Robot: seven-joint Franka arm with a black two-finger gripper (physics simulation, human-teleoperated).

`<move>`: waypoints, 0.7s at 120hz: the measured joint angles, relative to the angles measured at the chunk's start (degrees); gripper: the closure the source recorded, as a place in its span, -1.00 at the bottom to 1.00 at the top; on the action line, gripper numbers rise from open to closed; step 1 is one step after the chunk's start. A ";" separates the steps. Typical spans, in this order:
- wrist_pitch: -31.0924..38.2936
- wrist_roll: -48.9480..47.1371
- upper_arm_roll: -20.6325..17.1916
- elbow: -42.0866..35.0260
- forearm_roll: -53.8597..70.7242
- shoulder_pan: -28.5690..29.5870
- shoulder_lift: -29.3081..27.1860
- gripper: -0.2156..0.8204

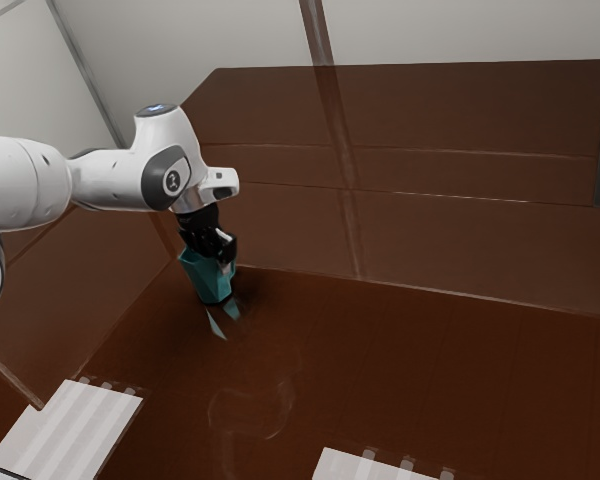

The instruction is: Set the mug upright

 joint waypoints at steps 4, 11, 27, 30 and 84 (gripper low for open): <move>0.07 -0.14 0.00 -0.01 -0.21 -0.01 -0.05 0.27; 0.13 -0.35 0.00 -0.02 -0.47 -0.02 -0.35 0.07; -0.10 -0.73 0.00 0.14 -0.76 -0.58 -1.29 -0.24; -0.27 -0.79 0.00 0.20 -0.82 -0.71 -1.65 -0.27; -16.75 -1.27 0.83 14.02 -2.02 -0.10 -8.17 -0.55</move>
